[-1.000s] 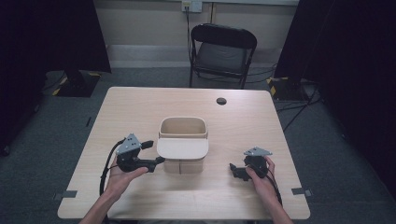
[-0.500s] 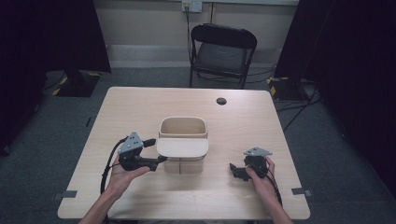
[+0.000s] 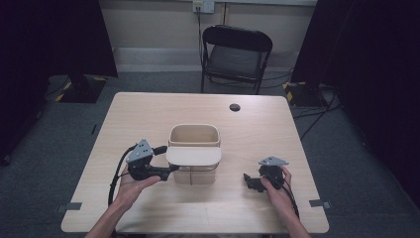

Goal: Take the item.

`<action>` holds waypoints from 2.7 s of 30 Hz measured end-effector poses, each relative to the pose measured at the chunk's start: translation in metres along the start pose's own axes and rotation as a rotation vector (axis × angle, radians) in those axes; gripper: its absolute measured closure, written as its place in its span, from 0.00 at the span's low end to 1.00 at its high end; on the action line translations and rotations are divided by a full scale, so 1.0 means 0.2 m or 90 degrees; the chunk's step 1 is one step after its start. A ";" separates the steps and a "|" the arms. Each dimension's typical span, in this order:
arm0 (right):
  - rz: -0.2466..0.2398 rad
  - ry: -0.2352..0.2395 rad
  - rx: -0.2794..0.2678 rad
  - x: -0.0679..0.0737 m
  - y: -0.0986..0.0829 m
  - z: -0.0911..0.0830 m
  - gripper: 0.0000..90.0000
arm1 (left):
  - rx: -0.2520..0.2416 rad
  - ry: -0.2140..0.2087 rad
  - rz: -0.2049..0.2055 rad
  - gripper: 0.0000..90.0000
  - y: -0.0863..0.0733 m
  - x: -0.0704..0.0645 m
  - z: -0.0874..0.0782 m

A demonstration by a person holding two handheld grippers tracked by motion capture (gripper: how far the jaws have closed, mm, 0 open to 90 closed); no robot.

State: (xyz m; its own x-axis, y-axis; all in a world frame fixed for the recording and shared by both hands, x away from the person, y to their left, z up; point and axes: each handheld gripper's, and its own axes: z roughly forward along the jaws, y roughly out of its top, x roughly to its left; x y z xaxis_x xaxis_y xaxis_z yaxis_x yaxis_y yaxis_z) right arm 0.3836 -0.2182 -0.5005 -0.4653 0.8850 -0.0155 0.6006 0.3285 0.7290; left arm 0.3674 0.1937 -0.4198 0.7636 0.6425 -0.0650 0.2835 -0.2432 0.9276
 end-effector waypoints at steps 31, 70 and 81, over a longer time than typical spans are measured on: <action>0.000 0.000 0.000 0.00 0.00 0.00 0.13 | -0.013 -0.008 -0.002 0.24 0.02 0.02 0.00; 0.000 0.000 0.000 0.00 0.00 0.00 0.13 | -0.035 -0.006 0.005 0.23 0.05 0.02 0.01; 0.000 0.000 0.000 0.00 0.00 0.00 0.13 | -0.042 -0.013 0.008 0.23 0.06 0.01 0.01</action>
State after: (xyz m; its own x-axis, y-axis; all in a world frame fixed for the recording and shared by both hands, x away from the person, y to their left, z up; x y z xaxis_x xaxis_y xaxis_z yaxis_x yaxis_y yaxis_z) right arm 0.3836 -0.2182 -0.5005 -0.4652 0.8851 -0.0155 0.6008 0.3285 0.7288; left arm 0.3727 0.1905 -0.4099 0.7785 0.6247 -0.0600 0.2351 -0.2016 0.9508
